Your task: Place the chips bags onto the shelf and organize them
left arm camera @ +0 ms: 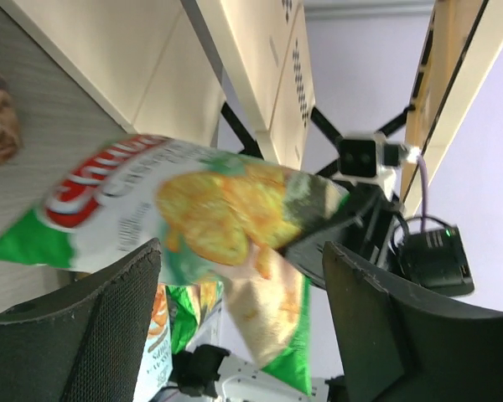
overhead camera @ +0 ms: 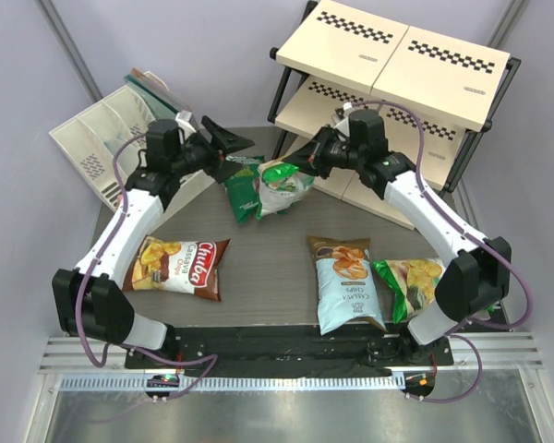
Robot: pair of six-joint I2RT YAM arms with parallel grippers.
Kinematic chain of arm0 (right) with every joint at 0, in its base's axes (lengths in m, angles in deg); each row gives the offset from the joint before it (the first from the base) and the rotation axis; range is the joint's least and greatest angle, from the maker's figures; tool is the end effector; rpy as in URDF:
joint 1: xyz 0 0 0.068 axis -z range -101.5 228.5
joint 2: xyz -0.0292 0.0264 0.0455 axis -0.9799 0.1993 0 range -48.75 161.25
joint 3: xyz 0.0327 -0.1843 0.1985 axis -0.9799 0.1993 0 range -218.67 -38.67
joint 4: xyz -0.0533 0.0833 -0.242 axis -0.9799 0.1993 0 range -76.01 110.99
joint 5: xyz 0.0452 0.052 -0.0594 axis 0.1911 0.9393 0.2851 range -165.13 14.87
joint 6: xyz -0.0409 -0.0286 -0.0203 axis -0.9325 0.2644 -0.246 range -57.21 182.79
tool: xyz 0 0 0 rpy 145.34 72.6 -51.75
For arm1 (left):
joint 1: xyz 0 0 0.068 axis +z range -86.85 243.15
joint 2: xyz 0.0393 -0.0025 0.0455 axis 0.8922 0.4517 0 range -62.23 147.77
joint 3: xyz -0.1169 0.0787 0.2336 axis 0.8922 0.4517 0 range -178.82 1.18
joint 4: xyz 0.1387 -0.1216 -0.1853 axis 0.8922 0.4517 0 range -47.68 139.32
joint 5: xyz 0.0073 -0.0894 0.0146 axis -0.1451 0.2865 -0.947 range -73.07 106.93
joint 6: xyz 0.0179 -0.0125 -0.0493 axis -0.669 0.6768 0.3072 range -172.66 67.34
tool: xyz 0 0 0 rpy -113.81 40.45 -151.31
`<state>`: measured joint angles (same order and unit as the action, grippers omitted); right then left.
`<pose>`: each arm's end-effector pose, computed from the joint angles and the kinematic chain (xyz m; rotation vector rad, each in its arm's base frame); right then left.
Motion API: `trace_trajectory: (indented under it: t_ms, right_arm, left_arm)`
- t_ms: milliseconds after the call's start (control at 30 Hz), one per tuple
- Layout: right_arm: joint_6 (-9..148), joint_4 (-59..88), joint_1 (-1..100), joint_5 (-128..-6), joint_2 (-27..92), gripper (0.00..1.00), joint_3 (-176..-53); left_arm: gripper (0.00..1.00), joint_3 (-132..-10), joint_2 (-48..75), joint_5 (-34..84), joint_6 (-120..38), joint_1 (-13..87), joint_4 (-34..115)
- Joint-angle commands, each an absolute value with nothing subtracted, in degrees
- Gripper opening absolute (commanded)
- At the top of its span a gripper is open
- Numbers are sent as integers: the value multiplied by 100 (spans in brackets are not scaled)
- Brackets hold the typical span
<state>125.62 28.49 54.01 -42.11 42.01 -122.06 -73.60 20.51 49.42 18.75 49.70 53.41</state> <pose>0.3292 0.1713 0.3670 0.3046 2.2124 1.4918 0.3222 -0.0966 0.3670 -0.6421 2.0683 -1.4757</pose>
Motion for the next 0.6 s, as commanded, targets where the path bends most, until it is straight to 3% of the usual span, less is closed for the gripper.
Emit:
trace_trajectory:
  t_ms: [0,300,567]
  right_arm:
    - [12185,2928,5442,-4015,3641,1,-12743]
    - [12124,2972,5442,-3945,3807,1,-13867]
    - [12036,2972,5486,-3303,4757,1,-16653]
  left_arm:
    - [77,-7230,1828,4866,1685,5199,5673]
    - [78,-7133,1775,4752,1660,5242,5831]
    - [77,-7080,1635,4514,1449,5330,6253]
